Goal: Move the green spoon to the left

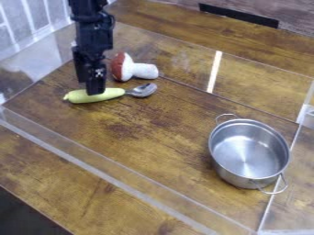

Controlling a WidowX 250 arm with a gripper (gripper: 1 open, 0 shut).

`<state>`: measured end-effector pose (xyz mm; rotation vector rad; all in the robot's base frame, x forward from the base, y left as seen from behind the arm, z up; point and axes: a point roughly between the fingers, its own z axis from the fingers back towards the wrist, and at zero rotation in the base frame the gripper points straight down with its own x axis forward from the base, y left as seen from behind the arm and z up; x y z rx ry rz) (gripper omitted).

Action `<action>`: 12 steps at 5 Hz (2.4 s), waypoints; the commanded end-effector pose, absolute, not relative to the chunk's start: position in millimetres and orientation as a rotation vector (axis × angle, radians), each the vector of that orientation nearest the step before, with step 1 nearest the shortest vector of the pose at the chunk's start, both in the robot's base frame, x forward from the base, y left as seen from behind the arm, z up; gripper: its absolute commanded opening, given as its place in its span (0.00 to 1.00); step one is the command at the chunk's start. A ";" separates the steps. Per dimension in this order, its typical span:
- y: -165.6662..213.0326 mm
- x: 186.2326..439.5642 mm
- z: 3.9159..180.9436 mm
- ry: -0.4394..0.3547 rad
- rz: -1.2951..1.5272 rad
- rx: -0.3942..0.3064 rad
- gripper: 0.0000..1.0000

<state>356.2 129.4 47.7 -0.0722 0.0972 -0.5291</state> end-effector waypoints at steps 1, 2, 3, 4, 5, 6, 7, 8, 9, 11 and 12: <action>141.6 363.4 80.8 -0.011 -0.517 0.004 1.00; 149.3 363.2 71.7 -0.029 -0.531 0.008 1.00; 156.8 363.5 62.3 -0.048 -0.534 0.009 1.00; 174.6 364.1 53.7 -0.063 -0.479 0.005 1.00; 191.0 365.5 48.6 -0.076 -0.428 -0.002 1.00; 187.2 361.8 46.2 -0.096 -0.427 -0.024 1.00; 179.6 357.5 45.9 -0.107 -0.418 -0.063 1.00; 181.9 357.9 46.0 -0.110 -0.508 -0.104 1.00; 182.0 357.8 43.5 -0.113 -0.599 -0.150 1.00; 169.7 367.7 38.0 -0.126 -0.539 -0.213 1.00; 161.9 372.4 35.5 -0.132 -0.513 -0.249 1.00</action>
